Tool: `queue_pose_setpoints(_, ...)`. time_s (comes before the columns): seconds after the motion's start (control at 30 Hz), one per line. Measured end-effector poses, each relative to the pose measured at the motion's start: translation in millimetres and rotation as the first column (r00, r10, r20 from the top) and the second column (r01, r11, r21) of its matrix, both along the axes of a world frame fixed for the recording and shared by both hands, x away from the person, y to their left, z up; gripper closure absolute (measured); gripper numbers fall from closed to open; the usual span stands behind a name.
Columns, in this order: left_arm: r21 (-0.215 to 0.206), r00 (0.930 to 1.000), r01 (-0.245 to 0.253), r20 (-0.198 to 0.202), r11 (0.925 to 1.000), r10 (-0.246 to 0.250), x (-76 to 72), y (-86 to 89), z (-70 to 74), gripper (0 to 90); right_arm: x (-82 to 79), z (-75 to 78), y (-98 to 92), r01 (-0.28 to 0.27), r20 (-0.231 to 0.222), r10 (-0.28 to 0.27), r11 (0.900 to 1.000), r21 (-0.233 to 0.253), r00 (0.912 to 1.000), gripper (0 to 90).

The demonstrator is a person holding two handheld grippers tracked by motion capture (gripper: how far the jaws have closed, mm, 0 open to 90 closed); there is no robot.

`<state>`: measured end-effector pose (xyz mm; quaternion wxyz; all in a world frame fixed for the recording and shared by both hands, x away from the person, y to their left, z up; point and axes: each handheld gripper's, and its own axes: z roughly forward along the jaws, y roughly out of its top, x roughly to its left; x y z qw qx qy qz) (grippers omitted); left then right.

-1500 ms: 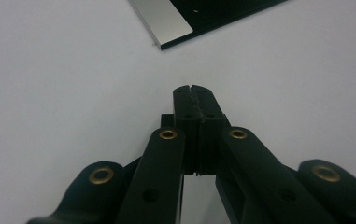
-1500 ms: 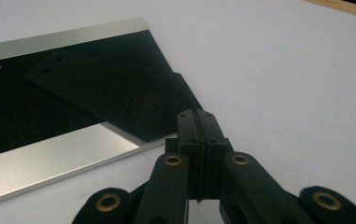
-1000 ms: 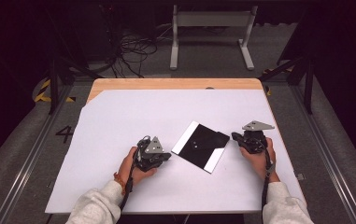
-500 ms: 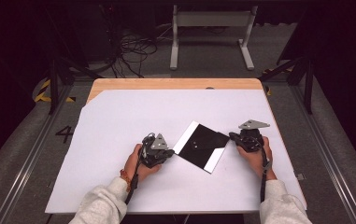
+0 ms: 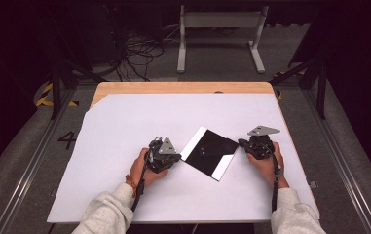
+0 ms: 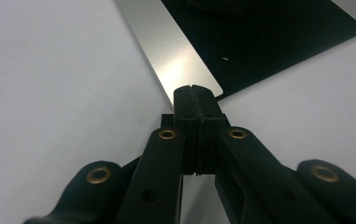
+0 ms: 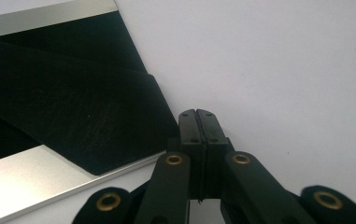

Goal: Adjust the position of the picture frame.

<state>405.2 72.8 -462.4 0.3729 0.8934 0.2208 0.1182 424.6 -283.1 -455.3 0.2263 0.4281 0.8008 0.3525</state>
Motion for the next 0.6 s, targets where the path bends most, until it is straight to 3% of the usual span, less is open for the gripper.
queue_pose_setpoints(0.43, 0.006, 0.9998, -0.022, 0.001, 0.9997, 0.022, 6.3, 7.6, 0.5, 90.0, -3.5, 0.8, 3.9, -0.061, -0.007, 0.061, 0.998, -0.028, 0.9981, 90.0)
queue_pose_setpoints(0.6, 0.003, 0.9995, -0.031, -0.005, 0.9995, 0.031, 8.9, 12.4, 0.3, 89.9, -5.6, 0.8, 4.8, -0.087, -0.016, 0.087, 0.996, -0.017, 0.9961, 90.0)
